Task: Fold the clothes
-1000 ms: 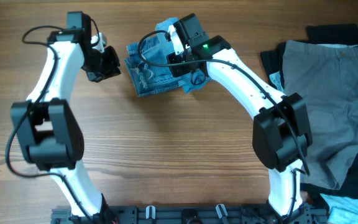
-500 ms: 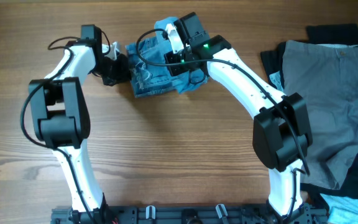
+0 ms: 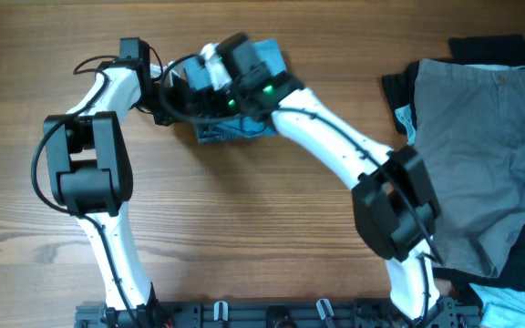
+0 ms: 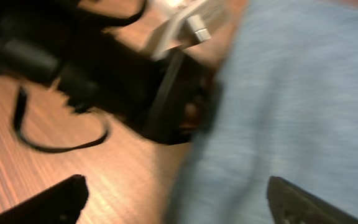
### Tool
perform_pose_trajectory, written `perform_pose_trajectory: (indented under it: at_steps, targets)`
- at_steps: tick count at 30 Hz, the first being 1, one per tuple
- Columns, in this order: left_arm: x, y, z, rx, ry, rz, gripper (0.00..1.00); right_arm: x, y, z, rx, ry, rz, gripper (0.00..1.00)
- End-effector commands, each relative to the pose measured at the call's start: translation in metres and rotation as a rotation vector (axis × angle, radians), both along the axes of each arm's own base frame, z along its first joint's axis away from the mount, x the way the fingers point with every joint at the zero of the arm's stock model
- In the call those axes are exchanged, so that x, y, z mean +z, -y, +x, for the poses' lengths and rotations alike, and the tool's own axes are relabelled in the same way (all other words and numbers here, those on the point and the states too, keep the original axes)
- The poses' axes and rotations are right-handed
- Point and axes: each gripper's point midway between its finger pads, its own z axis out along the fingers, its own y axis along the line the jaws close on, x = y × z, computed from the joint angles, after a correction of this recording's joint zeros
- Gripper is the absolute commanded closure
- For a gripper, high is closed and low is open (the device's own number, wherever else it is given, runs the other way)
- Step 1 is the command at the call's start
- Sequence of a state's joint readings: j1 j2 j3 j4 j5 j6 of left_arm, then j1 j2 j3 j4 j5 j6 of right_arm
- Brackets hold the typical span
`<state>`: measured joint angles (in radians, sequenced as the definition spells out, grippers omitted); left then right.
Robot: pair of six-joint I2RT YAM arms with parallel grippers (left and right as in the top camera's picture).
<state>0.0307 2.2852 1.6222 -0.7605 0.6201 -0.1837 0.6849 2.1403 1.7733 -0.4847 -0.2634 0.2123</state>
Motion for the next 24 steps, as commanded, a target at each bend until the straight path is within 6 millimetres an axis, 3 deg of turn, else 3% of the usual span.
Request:
perform_pose_trajectory:
  at_steps: [1,5,8,10,12,13,17,21,23,24]
  targets:
    - [-0.039,0.010,-0.025,-0.045,-0.100,0.022,0.96,-0.012,0.013,0.015,-0.064,0.026,-0.058,0.03]
    - [-0.039,0.010,-0.025,-0.045,-0.101,0.022,0.96,0.019,0.022,0.022,-0.081,0.062,-0.019,0.19]
    - [-0.039,0.008,-0.026,-0.042,-0.107,0.022,0.96,0.054,0.043,0.026,-0.115,0.091,0.002,0.27]
    - [-0.036,0.004,-0.026,-0.033,-0.111,0.021,0.95,0.073,0.061,0.029,-0.145,0.101,0.009,0.50]
    - [-0.027,-0.001,-0.025,-0.018,-0.112,0.012,0.90,0.080,0.080,0.032,-0.178,0.091,0.002,0.85]
    - [-0.021,-0.005,-0.024,-0.009,-0.110,0.010,0.87,0.077,0.088,0.034,-0.195,0.074,-0.008,0.92]
    - [0.017,-0.025,-0.017,0.036,-0.070,0.009,0.81,0.035,0.105,0.032,-0.241,-0.052,-0.062,0.96]
    - [0.063,-0.049,-0.012,0.089,0.006,0.022,0.70,-0.042,0.100,0.022,-0.239,-0.229,-0.111,0.96]
    - [0.086,-0.059,-0.013,0.112,0.045,0.037,0.71,-0.086,0.098,0.010,-0.245,-0.347,-0.133,0.96]
    - [0.094,-0.061,-0.014,0.116,0.059,0.038,0.76,-0.100,0.098,0.005,-0.254,-0.392,-0.140,0.96]
